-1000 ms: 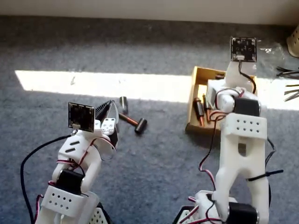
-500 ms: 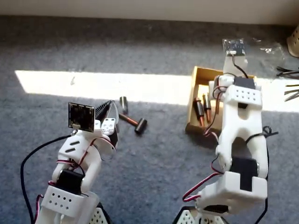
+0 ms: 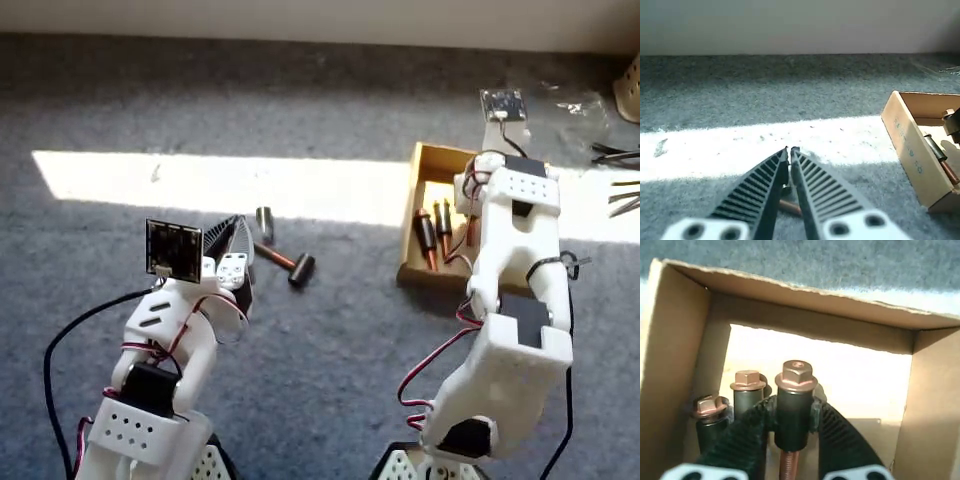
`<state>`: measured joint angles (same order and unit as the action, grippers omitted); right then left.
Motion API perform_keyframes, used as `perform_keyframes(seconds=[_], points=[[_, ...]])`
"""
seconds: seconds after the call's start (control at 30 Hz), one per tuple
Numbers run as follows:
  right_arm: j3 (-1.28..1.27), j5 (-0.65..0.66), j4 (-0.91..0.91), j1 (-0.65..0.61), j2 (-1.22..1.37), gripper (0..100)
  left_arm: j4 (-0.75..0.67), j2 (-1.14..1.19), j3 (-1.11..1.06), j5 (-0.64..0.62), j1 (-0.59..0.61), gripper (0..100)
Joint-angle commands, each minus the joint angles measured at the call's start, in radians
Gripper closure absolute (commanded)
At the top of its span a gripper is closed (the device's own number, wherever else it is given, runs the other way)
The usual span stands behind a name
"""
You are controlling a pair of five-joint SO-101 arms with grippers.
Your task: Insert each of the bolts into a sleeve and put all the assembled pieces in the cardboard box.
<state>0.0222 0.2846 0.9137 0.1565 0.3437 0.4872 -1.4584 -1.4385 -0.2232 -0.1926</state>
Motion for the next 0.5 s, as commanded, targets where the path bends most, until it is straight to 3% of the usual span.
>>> perform_keyframes(seconds=[0.0, 0.47], points=[[0.082, 0.012, -0.002, 0.008, 0.007, 99.2, -0.002, -0.002, 0.013, -0.003, 0.008, 97], [0.088, 0.074, 0.001, 0.005, 0.047, 97.8, -0.002, -0.002, 0.013, -0.003, 0.008, 97]])
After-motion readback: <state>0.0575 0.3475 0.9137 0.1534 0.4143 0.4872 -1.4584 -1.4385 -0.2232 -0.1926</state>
